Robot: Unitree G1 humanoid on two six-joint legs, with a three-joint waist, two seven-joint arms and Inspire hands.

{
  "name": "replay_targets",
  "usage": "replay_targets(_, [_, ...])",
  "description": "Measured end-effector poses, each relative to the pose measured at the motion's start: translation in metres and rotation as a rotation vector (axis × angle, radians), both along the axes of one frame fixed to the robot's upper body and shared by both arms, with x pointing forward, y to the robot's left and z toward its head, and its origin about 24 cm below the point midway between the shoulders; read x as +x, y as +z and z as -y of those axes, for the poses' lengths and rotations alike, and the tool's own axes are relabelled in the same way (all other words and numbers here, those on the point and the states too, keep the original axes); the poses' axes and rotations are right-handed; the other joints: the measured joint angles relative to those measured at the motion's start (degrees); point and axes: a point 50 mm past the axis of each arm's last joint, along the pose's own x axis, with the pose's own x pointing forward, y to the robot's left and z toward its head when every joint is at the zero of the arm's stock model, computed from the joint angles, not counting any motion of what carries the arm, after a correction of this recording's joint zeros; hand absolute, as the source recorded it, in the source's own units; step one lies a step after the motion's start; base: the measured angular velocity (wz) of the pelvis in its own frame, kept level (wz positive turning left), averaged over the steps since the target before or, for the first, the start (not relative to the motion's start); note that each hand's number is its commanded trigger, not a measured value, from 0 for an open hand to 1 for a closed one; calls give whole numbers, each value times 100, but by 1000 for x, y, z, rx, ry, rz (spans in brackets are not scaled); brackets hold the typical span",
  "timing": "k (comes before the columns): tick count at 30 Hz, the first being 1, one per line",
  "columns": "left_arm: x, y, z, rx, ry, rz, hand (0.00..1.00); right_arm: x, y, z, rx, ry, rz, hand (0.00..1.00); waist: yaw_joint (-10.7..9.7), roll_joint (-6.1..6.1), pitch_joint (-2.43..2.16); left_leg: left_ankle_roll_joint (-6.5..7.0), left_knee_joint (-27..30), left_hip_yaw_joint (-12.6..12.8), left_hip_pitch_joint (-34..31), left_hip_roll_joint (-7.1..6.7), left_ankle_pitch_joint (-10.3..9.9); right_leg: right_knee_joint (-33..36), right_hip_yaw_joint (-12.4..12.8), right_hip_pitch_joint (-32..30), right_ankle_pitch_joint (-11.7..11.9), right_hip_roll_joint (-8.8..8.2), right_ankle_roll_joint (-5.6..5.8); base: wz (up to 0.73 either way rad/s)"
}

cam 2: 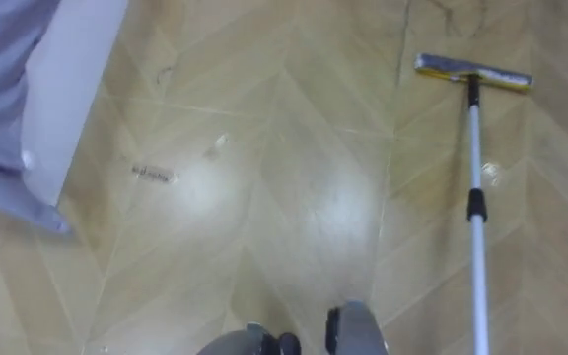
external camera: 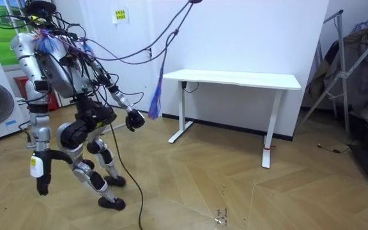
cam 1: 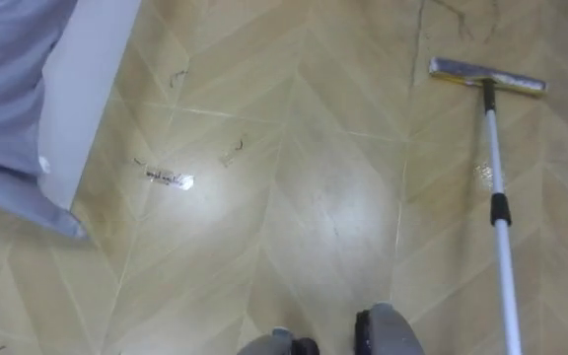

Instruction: Mop floor

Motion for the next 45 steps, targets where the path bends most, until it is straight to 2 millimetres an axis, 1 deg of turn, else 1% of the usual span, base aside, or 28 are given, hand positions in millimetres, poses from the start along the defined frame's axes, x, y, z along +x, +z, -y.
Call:
replay_targets(2, [-4, -1, -1, 6, 9, -23, 0, 9, 0, 0, -5, 5, -1, 100, 1, -28, 22, -79, 55, -53, 293, -1, -222, -335, -234, 203, 140, -21, -163, 3])
replay_targets(4, [-7, -1, -3, 14, 15, -45, 0, 33, 2, 5, -31, 27, 18, 100, 34, -55, 43, -302, 460, -129, 433, 72, -412, -144, -330, 447, 71, -19, -242, 7])
replay_targets(5, [-7, -1, -5, 27, 20, -44, 0, 59, 6, 11, -53, 51, 55, 100, 112, -88, 64, -592, 1177, 81, 190, 255, -263, 39, -320, 472, -52, 63, -299, -14])
replay_targets(6, [-7, 0, -6, 31, 30, -42, 0, 74, 9, 14, -64, 66, 83, 100, 161, -130, 82, -771, 1569, 185, 60, 356, -112, 147, -300, 478, -124, 91, -345, -38])
replay_targets(8, [-7, 1, -10, 40, 64, -32, 0, 140, 26, 23, -111, 141, 236, 100, 372, -229, 122, -961, 2741, 259, -500, 557, 562, 423, -244, 539, -366, 193, -515, -30])
replay_targets(10, [-5, 2, -13, 47, 64, -21, 0, 180, 41, 25, -130, 174, 352, 100, 487, -343, 130, -848, 2548, 226, -1021, 667, 436, 475, -233, 618, -530, 227, -501, 4])
replay_targets(11, [-4, 3, -14, 50, 64, -13, 0, 199, 49, 24, -132, 186, 416, 100, 573, -443, 173, -833, 2030, 225, -1335, 772, 425, 430, -233, 738, -563, 234, -472, 0])
replay_targets(12, [-6, 2, -15, 49, 69, -17, 0, 209, 53, 23, -129, 192, 446, 100, 649, -450, 166, -853, 1654, 219, -1439, 821, 438, 394, -235, 814, -600, 233, -472, -12])
replay_targets(13, [-7, 2, -15, 43, 71, -20, 0, 221, 59, 22, -121, 198, 484, 100, 724, -479, 173, -943, 786, 200, -1534, 853, 572, 314, -261, 1019, -705, 228, -446, 7])
replay_targets(14, [-11, 2, -15, 37, 74, -28, 0, 220, 59, 23, -111, 198, 485, 100, 722, -482, 167, -758, 431, 186, -1546, 888, 1108, 231, -332, 1308, -859, 152, -363, 25])
replay_targets(15, [-11, 1, -15, 31, 76, -30, 0, 215, 57, 24, -109, 195, 472, 100, 706, -492, 144, -708, 369, 213, -1488, 884, 1237, 183, -373, 1434, -921, 111, -310, 66])
replay_targets(17, [-4, 1, -13, 3, 62, -17, 0, 189, 47, 29, -103, 173, 408, 100, 677, -490, 115, -346, 367, 277, -1222, 738, 1055, 106, -487, 1771, -1057, -74, -148, 63])
replay_targets(20, [5, 2, -9, -20, 36, 7, 0, 156, 36, 34, -100, 163, 327, 100, 613, -453, 109, -177, 365, 346, -936, 483, 824, 567, -441, 1865, -894, -300, 110, 35])
replay_targets(22, [13, 3, -6, -29, 27, 36, 0, 116, 28, 43, -132, 159, 212, 100, 502, -230, 74, -62, 372, 291, -746, 289, 589, 1052, -280, 1774, -519, -358, 225, 36])
replay_targets(24, [14, 3, -4, -29, 25, 39, 0, 92, 25, 45, -158, 151, 151, 100, 430, -61, 39, -8, 313, 202, -676, 188, 496, 1367, -144, 1583, -204, -342, 264, 12])
replay_targets(27, [11, 3, -6, -3, 13, 35, 0, 64, 18, 40, -165, 141, 95, 100, 291, 69, 30, 5, 55, 94, -550, 90, 486, 1419, 82, 990, -249, -185, 273, -5])
replay_targets(30, [1, 2, -7, 7, 25, 14, 0, 36, 11, 29, -135, 127, 33, 100, 110, 73, 5, -46, -228, 35, -280, 92, 459, 498, 88, 543, -219, -72, 217, 5])
replay_targets(32, [-13, 0, -7, 7, 36, -26, 0, 15, 7, 19, -105, 117, -11, 100, -18, 30, -5, -151, -263, -50, -36, 98, 297, -585, 42, 458, 47, -57, 47, 12])
replay_targets(33, [-16, -1, -7, 7, 40, -39, 0, 9, 6, 17, -98, 116, -22, 100, -31, 18, 2, -181, -231, -69, 32, 112, 224, -671, 11, 473, 193, -64, 19, 14])
replay_targets(34, [-23, -2, -7, 8, 49, -73, 0, -2, 4, 12, -82, 114, -37, 100, -46, -31, -34, -276, -112, -130, 134, 154, 83, -627, -59, 586, 242, -36, -22, 6])
replay_targets(35, [-24, -2, -7, 8, 51, -80, 0, -4, 4, 10, -75, 113, -40, 100, -38, 3, -61, -325, -48, -136, 203, 197, 11, -592, -121, 657, 246, 0, -54, -4])
replay_targets(37, [-24, -2, -8, 10, 61, -89, 0, -3, 0, 2, -53, 113, -35, 100, -35, -69, -19, -531, 520, -90, 280, 357, -124, -271, -265, 863, -3, 40, -325, 4])
replay_targets(39, [-20, -1, -7, 20, 61, -73, 0, 8, 0, 1, -50, 111, -18, 100, -8, -106, -10, -772, 1437, 37, 59, 545, 13, 86, -318, 958, -333, 103, -406, 4])
replay_targets(40, [-20, -2, -6, 16, 73, -70, 0, 20, 1, 5, -59, 118, 1, 100, 64, -147, -16, -987, 2059, 53, -160, 645, 227, 320, -305, 974, -521, 159, -477, -26])
replay_targets(41, [-20, -2, -5, 5, 86, -66, 0, 40, 4, 11, -78, 134, 36, 100, 126, -189, 5, -1049, 2579, 68, -354, 730, 489, 526, -252, 970, -673, 222, -527, -29])
replay_targets(43, [-19, -1, -4, -9, 110, -57, 0, 79, 11, 21, -110, 174, 100, 100, 169, -269, 47, -1115, 3028, 122, -575, 722, 862, 740, -86, 962, -847, 293, -559, -28])
replay_targets(44, [-19, 0, -6, -5, 120, -46, 0, 111, 19, 25, -128, 202, 169, 100, 204, -319, 79, -1077, 2899, 125, -742, 731, 720, 763, 37, 961, -881, 373, -543, -29])
replay_targets(45, [-18, 0, -8, 1, 120, -38, 0, 126, 22, 25, -135, 212, 206, 100, 239, -359, 105, -1051, 2752, 131, -858, 738, 660, 759, 65, 961, -888, 378, -554, -35])
